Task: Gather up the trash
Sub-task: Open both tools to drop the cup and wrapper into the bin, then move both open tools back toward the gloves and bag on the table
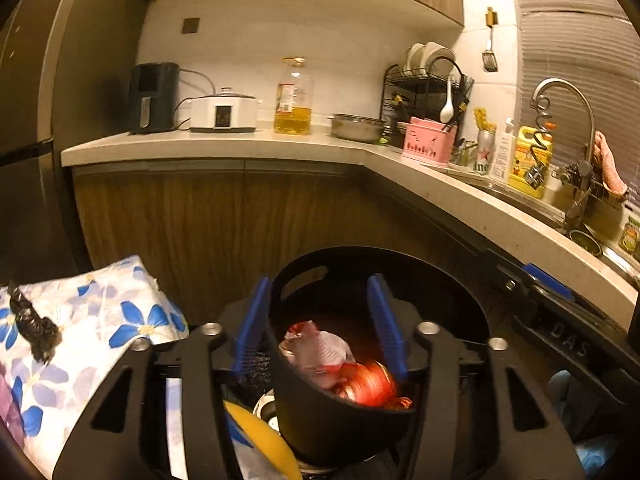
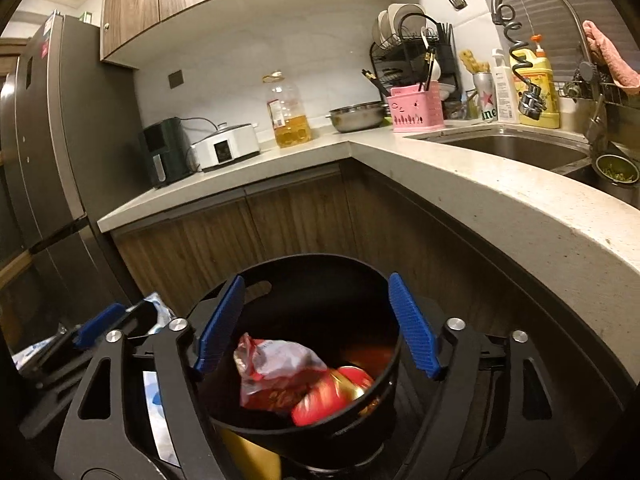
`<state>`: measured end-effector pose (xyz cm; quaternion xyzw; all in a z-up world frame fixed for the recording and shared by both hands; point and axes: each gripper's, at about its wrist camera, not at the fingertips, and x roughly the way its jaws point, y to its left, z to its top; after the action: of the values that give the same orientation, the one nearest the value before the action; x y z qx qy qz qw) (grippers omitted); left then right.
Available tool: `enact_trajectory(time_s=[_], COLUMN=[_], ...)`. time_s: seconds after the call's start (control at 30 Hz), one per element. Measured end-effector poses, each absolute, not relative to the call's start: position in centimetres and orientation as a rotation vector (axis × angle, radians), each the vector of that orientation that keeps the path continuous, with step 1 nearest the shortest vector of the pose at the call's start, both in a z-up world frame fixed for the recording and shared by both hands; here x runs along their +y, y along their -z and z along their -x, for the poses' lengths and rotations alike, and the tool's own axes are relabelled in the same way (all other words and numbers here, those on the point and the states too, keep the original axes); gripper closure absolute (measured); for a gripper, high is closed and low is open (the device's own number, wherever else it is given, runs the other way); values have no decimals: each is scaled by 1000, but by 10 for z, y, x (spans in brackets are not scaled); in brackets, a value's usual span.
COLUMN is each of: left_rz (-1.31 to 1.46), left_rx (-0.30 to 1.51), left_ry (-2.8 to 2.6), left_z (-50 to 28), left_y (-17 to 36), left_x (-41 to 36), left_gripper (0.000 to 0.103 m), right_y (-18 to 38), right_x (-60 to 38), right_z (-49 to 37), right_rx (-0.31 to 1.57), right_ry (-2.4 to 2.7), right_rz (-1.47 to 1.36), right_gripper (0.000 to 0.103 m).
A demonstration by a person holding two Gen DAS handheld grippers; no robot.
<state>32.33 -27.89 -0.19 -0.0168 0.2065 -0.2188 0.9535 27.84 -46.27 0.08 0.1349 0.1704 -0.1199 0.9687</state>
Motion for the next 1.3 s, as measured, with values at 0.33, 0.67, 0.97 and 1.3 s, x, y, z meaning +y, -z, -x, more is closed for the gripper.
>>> enact_trajectory(time_s=[0.33, 0.67, 0.97, 1.3], left_rz=[2, 16, 31, 45], left_rx=[431, 425, 415, 389], left_ry=[309, 196, 122, 15], left_z=[-296, -259, -224, -198], left_y=[8, 4, 6, 5], left_x=[-243, -196, -159, -110], left_gripper=[16, 7, 6, 6], right_y=[5, -2, 4, 6], right_x=[-428, -398, -368, -315], right_z=[-259, -227, -206, -194], right_rx=[396, 373, 392, 393], right_ry=[226, 228, 184, 88], right_rz=[-174, -142, -139, -104], right_gripper=[23, 21, 21, 21])
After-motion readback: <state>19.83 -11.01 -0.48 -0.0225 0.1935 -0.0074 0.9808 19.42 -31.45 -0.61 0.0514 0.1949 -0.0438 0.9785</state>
